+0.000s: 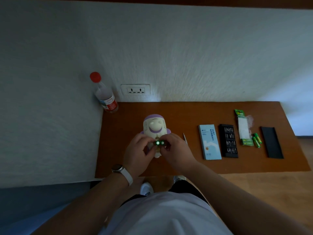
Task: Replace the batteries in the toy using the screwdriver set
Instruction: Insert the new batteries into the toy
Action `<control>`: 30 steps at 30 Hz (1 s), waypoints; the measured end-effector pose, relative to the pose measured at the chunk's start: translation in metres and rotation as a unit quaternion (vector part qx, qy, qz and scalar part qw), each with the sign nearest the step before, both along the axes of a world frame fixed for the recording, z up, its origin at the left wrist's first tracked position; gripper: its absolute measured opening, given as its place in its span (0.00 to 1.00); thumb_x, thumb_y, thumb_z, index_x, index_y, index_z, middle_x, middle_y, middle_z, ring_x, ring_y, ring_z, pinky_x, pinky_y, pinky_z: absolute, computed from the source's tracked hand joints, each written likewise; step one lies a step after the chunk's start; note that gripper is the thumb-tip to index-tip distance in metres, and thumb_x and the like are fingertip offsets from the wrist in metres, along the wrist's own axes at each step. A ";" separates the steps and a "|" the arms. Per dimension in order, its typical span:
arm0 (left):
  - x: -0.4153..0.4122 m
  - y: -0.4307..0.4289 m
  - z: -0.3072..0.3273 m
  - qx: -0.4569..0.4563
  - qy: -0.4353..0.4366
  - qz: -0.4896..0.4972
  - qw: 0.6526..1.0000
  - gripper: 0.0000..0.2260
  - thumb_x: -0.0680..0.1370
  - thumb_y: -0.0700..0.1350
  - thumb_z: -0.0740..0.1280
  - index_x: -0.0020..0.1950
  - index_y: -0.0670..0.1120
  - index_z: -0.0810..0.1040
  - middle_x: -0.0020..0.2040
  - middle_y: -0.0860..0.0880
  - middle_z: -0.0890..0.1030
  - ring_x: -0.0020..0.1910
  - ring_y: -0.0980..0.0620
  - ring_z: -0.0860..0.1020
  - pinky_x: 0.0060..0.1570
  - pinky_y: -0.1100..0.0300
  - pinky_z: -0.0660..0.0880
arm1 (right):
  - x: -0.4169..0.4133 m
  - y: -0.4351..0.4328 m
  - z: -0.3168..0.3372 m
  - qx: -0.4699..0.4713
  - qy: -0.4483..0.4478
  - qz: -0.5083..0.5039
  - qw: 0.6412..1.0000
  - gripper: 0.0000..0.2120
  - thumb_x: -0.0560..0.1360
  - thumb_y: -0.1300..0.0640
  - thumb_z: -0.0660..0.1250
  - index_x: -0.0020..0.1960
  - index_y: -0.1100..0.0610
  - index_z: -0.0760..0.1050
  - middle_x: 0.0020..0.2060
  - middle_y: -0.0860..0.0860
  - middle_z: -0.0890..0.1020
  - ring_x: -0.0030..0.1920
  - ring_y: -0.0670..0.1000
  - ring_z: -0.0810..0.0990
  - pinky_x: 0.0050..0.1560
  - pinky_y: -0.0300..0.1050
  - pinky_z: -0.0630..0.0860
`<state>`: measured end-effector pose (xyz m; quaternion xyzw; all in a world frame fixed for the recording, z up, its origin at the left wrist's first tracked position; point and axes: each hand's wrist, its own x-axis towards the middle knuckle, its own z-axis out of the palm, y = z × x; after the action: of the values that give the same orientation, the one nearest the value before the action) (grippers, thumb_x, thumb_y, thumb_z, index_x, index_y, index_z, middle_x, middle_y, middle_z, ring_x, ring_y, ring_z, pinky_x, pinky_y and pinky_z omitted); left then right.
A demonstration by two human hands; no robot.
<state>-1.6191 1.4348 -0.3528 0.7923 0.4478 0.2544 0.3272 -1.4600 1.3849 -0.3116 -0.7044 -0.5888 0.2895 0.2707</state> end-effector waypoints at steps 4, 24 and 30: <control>0.000 0.001 -0.001 -0.002 -0.004 -0.001 1.000 0.12 0.74 0.49 0.68 0.52 0.43 0.81 0.51 0.47 0.78 0.49 0.48 0.79 0.43 0.53 0.80 | 0.000 0.001 0.001 -0.001 0.002 -0.003 1.000 0.12 0.76 0.61 0.68 0.59 0.58 0.78 0.50 0.51 0.78 0.47 0.46 0.74 0.48 0.41 0.75; 0.007 -0.002 0.010 0.004 0.014 -0.011 1.000 0.09 0.76 0.46 0.71 0.54 0.45 0.81 0.50 0.49 0.80 0.50 0.49 0.78 0.44 0.56 0.78 | 0.003 -0.001 0.001 0.012 0.004 0.012 1.000 0.12 0.77 0.60 0.67 0.59 0.57 0.78 0.51 0.51 0.79 0.49 0.45 0.74 0.49 0.36 0.74; 0.006 0.000 0.008 0.008 0.045 0.003 0.999 0.10 0.74 0.44 0.73 0.53 0.44 0.80 0.52 0.47 0.77 0.50 0.47 0.79 0.43 0.52 0.80 | 0.004 0.000 -0.001 0.011 0.004 0.019 1.000 0.11 0.77 0.60 0.67 0.59 0.57 0.78 0.51 0.51 0.79 0.49 0.46 0.75 0.50 0.41 0.76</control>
<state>-1.6127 1.4346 -0.3444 0.8040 0.4625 0.2231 0.2999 -1.4559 1.3854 -0.3127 -0.6892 -0.6039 0.2908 0.2752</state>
